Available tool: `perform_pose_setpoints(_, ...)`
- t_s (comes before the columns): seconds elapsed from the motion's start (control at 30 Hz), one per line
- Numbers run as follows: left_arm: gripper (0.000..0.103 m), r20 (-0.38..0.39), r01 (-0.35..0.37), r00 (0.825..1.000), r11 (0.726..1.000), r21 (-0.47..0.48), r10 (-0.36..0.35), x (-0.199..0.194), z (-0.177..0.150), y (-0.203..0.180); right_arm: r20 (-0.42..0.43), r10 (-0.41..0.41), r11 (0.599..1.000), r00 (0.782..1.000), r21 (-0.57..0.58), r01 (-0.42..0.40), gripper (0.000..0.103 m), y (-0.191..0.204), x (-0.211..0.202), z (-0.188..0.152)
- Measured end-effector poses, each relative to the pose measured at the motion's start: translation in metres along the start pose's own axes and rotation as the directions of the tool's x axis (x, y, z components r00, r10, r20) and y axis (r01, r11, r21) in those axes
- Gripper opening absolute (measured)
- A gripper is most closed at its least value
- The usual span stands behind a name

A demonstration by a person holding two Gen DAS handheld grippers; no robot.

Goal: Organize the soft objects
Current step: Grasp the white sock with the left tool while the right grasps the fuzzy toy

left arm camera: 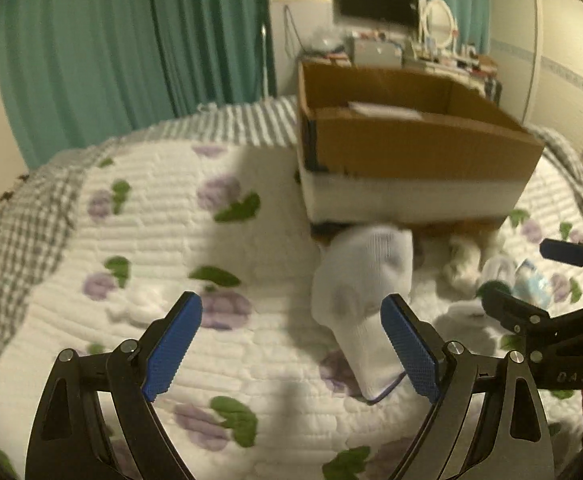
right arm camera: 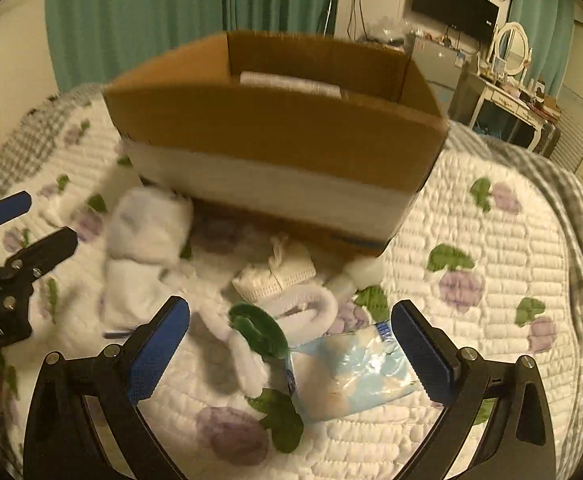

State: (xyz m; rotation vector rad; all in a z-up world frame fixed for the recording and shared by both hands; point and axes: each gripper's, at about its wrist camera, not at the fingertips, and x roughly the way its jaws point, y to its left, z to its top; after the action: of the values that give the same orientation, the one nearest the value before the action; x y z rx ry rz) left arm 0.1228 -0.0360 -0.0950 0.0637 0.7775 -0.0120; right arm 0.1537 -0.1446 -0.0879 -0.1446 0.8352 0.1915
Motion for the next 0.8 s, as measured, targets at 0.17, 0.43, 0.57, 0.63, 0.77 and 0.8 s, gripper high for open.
perform_pose_setpoints(0.17, 0.092, -0.041, 0.022, 0.999, 0.999, 0.034, -0.02, 0.018, -0.008, -0.009, -0.041, 0.009, 0.999, 0.999, -0.032, -0.01, 0.095, 0.01, 0.026, -0.006)
perform_pose_setpoints(0.43, 0.092, -0.054, 0.058, 0.997, 0.998, 0.03, -0.056, 0.021, -0.004, -0.017, -0.062, -0.016, 0.998, 0.998, -0.06, 0.012, 0.068, 0.015, 0.041, -0.009)
perform_pose_setpoints(0.57, 0.092, -0.068, 0.083, 0.995, 0.996, 0.038, -0.08, 0.025, 0.0, -0.027, -0.026, -0.021, 0.999, 0.999, -0.038, 0.02, 0.067, 0.006, 0.027, -0.009)
perform_pose_setpoints(0.63, 0.091, -0.084, 0.096, 0.992, 0.994, 0.046, -0.092, 0.031, 0.0, -0.032, -0.007, -0.017, 1.0, 1.0, -0.025, 0.017, 0.067, 0.002, 0.019, -0.008)
perform_pose_setpoints(0.77, 0.08, -0.094, 0.128, 0.988, 0.991, 0.039, -0.124, 0.038, 0.003, -0.039, 0.017, -0.016, 1.0, 1.0, -0.006, 0.016, 0.067, -0.006, 0.007, -0.008)
perform_pose_setpoints(0.8, 0.064, -0.096, 0.137, 0.986, 0.99, 0.04, -0.133, 0.039, 0.003, -0.041, 0.022, -0.013, 1.0, 1.0, 0.005, 0.013, 0.067, -0.009, 0.005, -0.009)
